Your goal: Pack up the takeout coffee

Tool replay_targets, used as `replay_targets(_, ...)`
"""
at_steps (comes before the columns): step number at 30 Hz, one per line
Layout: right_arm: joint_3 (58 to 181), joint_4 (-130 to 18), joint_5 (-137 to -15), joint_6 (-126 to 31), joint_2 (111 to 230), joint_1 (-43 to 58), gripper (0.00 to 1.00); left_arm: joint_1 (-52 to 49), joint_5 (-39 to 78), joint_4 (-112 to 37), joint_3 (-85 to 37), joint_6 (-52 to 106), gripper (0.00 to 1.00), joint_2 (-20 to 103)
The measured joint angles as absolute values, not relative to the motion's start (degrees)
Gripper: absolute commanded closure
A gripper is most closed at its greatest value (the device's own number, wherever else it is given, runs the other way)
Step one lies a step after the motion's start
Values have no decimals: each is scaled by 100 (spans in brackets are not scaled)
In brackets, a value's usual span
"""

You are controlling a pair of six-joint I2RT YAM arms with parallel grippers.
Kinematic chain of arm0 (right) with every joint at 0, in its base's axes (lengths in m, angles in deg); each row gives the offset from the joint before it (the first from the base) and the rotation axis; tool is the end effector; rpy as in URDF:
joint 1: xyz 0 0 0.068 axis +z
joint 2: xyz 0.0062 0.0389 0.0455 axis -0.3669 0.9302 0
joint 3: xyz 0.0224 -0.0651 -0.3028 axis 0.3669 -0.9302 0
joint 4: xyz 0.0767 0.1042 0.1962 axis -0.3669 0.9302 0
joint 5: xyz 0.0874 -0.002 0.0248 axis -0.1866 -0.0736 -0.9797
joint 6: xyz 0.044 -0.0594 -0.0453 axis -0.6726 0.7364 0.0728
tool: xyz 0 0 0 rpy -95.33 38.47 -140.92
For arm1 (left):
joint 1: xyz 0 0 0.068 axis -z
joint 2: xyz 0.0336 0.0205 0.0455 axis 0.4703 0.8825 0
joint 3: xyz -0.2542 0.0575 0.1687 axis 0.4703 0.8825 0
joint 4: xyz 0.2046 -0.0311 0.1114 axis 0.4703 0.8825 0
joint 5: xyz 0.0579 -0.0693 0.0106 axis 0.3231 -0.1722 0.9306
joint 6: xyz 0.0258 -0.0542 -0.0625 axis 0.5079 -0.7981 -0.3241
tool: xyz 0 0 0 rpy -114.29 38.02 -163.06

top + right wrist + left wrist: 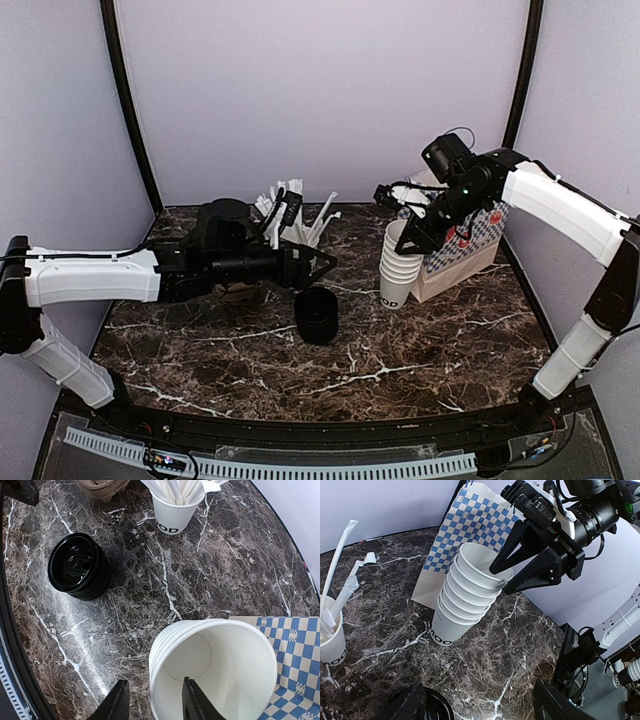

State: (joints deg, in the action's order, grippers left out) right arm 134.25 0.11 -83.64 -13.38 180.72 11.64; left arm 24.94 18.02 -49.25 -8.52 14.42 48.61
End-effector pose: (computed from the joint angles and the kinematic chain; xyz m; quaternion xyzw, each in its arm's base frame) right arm 0.2593 0.1930 0.3462 -0.5103 0.8062 0.1387 0.2652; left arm 0.1987 -0.2854 0.3413 0.2420 0.7393 -0.4429 0.4458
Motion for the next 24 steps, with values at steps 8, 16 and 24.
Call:
replay_targets(8, 13427, 16, -8260, -1415, 18126, 1166, 94, 2511, 1818, -5109, -1173, 1276, 24, 5303)
replay_targets(16, 13486, 29, -8266, -1411, 18126, 1166, 100, 2542, 2052, -5400, -1593, 642, 23, 5834)
replay_targets(24, 13539, 24, -8273, -1411, 18083, 1166, 100, 2559, 2159, -5747, -2137, -234, 24, 6715)
